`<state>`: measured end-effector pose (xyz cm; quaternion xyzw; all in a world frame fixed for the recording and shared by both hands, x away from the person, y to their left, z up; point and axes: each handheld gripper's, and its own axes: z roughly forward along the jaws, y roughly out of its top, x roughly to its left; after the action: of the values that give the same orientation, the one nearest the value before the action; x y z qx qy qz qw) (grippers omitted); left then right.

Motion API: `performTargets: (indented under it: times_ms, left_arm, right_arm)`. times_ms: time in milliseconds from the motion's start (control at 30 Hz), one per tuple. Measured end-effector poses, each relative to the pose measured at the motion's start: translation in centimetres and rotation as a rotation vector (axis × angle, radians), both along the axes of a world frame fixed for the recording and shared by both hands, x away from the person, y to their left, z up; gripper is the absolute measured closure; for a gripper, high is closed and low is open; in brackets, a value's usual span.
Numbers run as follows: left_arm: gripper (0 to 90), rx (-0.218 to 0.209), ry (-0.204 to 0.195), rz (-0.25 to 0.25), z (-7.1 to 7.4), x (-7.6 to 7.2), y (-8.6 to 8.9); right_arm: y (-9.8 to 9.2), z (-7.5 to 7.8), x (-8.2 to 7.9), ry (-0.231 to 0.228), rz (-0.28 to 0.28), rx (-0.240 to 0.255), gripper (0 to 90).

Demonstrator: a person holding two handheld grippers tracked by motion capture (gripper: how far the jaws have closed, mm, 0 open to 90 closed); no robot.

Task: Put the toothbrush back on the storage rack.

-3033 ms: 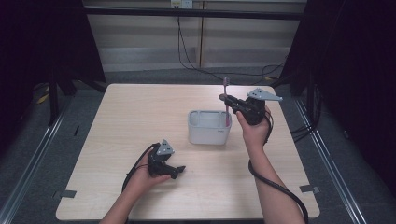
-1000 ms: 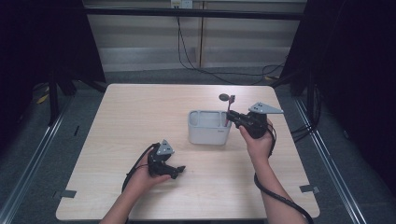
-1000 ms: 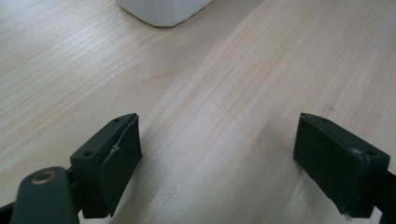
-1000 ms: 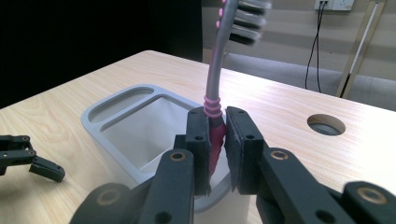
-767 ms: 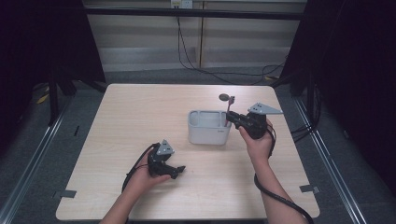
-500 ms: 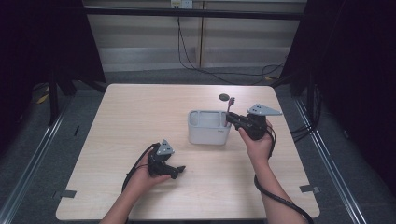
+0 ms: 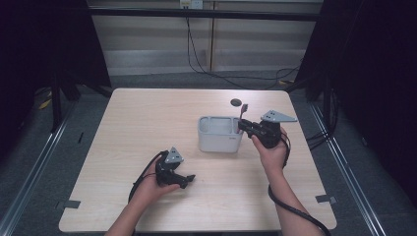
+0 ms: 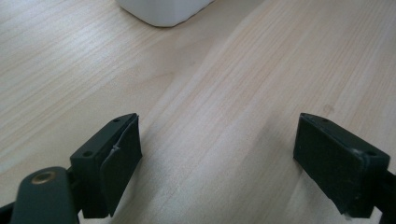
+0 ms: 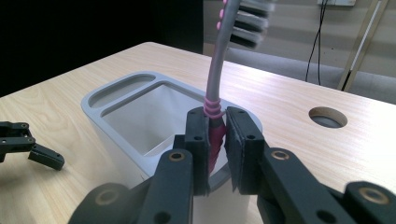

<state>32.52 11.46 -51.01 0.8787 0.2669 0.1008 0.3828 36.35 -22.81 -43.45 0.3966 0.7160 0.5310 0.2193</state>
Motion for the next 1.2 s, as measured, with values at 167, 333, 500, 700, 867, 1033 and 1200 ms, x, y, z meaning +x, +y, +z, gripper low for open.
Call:
performTargets:
  times_ms: [167,333,500,700,867,1033,1200]
  left_arm:
    - [14.7,0.000,0.000,0.000,0.00,0.00,0.00]
    - [14.7,0.000,0.000,0.000,0.00,0.00,0.00]
    - [14.7,0.000,0.000,0.001,0.00,0.00,0.00]
    - [14.7,0.000,0.000,0.000,0.00,0.00,0.00]
    - [14.7,0.000,0.000,0.001,0.00,0.01,-0.01]
    - [14.7,0.000,0.000,0.000,0.00,0.01,-0.01]
    - [14.7,0.000,0.000,0.000,0.00,0.01,-0.01]
  right_arm:
    - [0.18,-0.01,-0.01,0.003,0.008,-0.009,78.8]
    - [0.12,-0.04,0.04,0.008,0.007,-0.011,78.6]
    - [0.13,0.00,0.04,0.009,0.009,-0.010,78.6]
    - [0.13,0.04,0.08,0.012,0.013,-0.011,77.0]
    - [0.09,0.19,0.07,0.013,0.009,-0.010,74.8]
    - [-0.02,0.42,0.09,0.004,0.002,-0.012,72.6]
    - [-0.09,0.62,0.03,-0.001,-0.008,-0.013,68.8]
